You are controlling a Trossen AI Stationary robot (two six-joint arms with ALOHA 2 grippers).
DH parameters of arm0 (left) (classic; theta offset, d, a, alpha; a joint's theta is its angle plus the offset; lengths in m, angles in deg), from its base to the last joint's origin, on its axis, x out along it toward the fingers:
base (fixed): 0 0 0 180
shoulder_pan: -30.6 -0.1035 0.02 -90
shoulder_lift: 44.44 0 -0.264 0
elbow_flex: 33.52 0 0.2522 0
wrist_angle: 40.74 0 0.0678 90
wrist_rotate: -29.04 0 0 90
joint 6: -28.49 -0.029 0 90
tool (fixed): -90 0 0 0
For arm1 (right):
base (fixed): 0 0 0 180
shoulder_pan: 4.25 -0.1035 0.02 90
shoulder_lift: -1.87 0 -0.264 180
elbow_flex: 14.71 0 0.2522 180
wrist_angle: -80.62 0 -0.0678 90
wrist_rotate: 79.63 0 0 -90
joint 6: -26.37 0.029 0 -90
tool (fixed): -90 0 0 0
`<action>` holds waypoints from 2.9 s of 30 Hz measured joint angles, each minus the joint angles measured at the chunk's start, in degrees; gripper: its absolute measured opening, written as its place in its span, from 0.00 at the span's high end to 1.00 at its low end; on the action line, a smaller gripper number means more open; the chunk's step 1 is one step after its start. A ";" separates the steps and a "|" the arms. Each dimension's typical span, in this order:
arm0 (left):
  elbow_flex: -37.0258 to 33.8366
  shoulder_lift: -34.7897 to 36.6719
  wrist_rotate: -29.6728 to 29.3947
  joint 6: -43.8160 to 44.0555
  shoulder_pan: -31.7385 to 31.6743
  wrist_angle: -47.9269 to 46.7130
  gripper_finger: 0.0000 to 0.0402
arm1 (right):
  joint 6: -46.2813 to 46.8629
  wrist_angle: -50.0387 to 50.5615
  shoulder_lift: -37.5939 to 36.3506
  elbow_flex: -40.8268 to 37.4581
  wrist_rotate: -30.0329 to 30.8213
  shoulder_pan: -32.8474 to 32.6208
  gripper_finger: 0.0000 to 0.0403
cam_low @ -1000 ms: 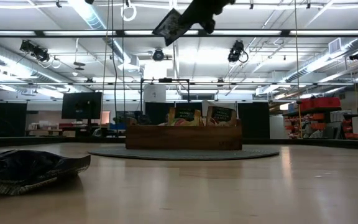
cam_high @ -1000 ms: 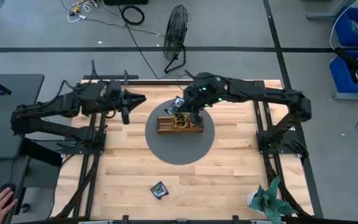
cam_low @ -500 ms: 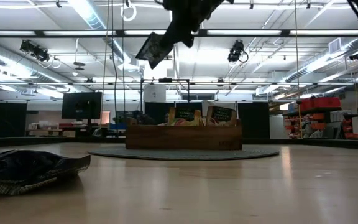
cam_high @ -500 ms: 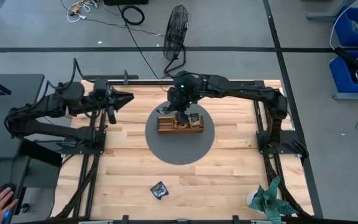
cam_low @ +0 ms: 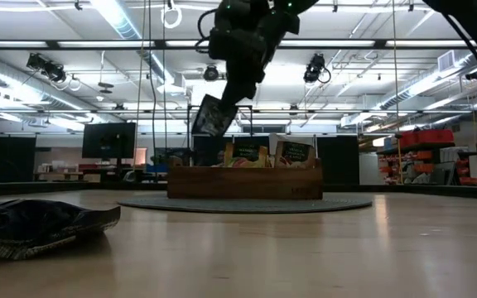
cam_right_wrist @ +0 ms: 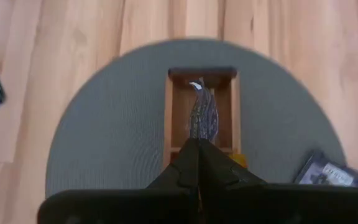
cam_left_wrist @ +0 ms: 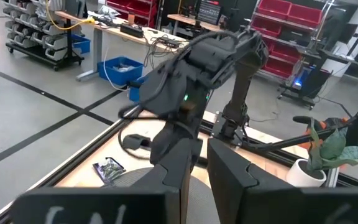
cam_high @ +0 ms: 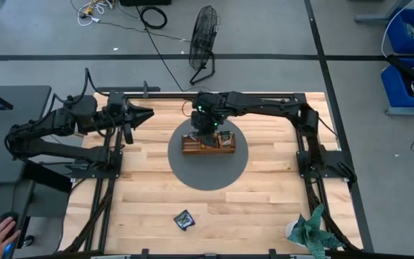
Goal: Pick & Place Tea
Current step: Put the violet tea bag into the left section of the wooden organizer
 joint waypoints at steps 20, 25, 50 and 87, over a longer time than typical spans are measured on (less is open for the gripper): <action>0.00 -0.04 -0.04 0.29 0.03 -0.58 0.86 | -5.07 -2.58 5.33 -0.02 1.60 0.72 1.00; 0.00 -0.04 -0.04 0.44 0.00 -0.87 0.86 | -5.52 -4.10 6.58 -0.02 1.57 0.70 1.00; 0.00 -0.07 -1.22 0.42 0.02 -0.94 0.86 | -8.11 -4.57 8.30 -0.02 1.57 0.50 0.98; 0.00 -1.00 -1.51 0.50 0.00 -4.09 0.86 | 1.47 -6.18 -1.28 -0.02 -3.22 -2.04 0.93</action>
